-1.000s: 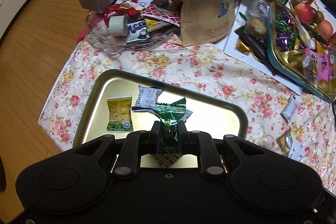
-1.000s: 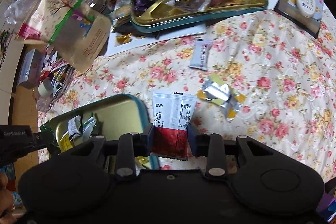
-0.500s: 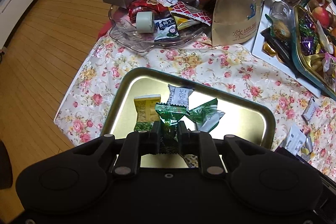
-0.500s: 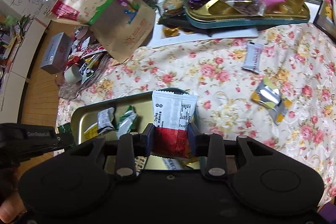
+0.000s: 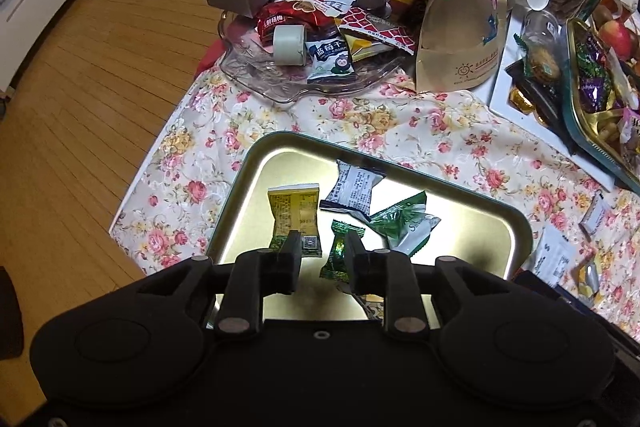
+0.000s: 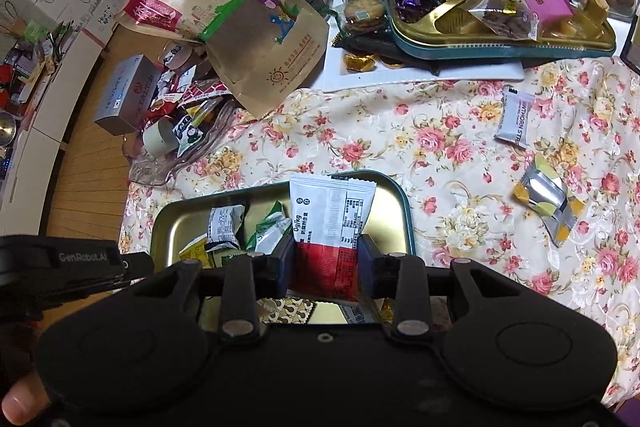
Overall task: Organize snacks
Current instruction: 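Open the left tool to drop the green candy while the right tool releases the red packet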
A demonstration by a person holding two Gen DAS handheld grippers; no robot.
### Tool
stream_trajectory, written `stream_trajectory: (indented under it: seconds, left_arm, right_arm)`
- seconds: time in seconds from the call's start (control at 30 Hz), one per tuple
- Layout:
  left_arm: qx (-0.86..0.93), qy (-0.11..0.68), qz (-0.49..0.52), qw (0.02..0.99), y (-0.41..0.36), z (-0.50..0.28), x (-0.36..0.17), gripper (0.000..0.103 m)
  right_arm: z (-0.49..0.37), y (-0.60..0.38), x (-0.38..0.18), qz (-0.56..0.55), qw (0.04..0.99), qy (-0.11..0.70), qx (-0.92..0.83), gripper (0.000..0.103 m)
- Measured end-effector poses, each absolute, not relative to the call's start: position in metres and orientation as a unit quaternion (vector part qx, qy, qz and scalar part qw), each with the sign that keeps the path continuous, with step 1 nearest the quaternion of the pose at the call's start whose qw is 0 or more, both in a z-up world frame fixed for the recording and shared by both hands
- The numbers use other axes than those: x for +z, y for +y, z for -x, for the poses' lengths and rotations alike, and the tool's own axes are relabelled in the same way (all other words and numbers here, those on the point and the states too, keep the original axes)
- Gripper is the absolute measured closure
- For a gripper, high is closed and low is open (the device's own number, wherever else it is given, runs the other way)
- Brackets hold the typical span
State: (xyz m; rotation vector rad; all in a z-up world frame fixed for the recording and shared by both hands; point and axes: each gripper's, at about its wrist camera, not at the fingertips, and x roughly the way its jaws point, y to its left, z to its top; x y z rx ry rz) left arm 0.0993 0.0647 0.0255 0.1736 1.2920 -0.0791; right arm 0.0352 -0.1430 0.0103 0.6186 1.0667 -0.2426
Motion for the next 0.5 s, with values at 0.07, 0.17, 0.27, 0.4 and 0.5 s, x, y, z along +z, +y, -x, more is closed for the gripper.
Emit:
stream_trajectory:
  seconds: [0.07, 0.17, 0.27, 0.4, 0.5]
  left_arm:
    - [-0.043, 0.601, -0.083, 0.794, 0.062, -0.098, 0.026, 0.07]
    - [-0.058, 0.607, -0.077, 0.789, 0.06, -0.097, 0.025, 0.07]
    - [-0.053, 0.609, -0.076, 0.788, 0.06, -0.098, 0.024, 0.07]
    - [-0.047, 0.611, -0.067, 0.787, 0.065, -0.1, 0.024, 0.07]
    - [-0.042, 0.615, -0.059, 0.785, 0.069, -0.102, 0.023, 0.07]
  right_arm:
    - [-0.035, -0.142, 0.012, -0.287, 0.812, 0.495, -0.111, 0.067]
    - [-0.035, -0.139, 0.014, -0.28, 0.818, 0.491, -0.105, 0.067]
    - [-0.035, -0.136, 0.017, -0.27, 0.826, 0.485, -0.1, 0.066]
    - [-0.035, -0.13, 0.02, -0.257, 0.837, 0.476, -0.087, 0.064]
    - [-0.035, -0.127, 0.022, -0.26, 0.842, 0.468, -0.073, 0.062]
